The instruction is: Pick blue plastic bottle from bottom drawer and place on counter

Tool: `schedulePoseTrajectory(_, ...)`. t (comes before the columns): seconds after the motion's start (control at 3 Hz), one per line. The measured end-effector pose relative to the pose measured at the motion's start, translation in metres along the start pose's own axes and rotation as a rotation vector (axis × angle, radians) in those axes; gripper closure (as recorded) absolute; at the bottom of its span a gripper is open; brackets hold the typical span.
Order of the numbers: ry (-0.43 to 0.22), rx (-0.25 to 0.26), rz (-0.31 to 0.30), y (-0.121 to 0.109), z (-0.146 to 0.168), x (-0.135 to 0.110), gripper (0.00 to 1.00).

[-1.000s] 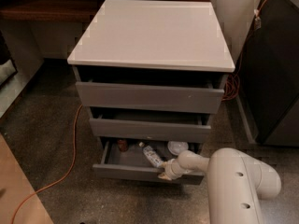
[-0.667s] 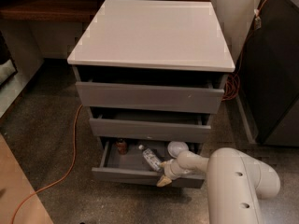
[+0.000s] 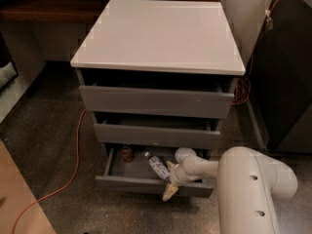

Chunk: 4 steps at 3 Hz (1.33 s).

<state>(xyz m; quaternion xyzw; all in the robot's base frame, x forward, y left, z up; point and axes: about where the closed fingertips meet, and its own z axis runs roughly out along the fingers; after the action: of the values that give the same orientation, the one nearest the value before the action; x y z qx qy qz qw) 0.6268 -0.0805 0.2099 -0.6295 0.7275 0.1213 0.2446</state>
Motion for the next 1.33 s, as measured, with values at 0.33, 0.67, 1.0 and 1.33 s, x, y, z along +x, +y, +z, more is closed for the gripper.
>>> schedulePoseTrajectory(0.33,-0.006,-0.002,0.001,-0.006,-0.013,-0.019,0.02)
schedulePoseTrajectory(0.67,0.001,-0.006,0.022,-0.017,-0.018,-0.027,0.31)
schedulePoseTrajectory(1.0,-0.003,-0.01,0.044,-0.026,-0.021,-0.028,0.55)
schedulePoseTrajectory(1.33,-0.006,-0.016,0.07,-0.035,-0.021,-0.023,0.79)
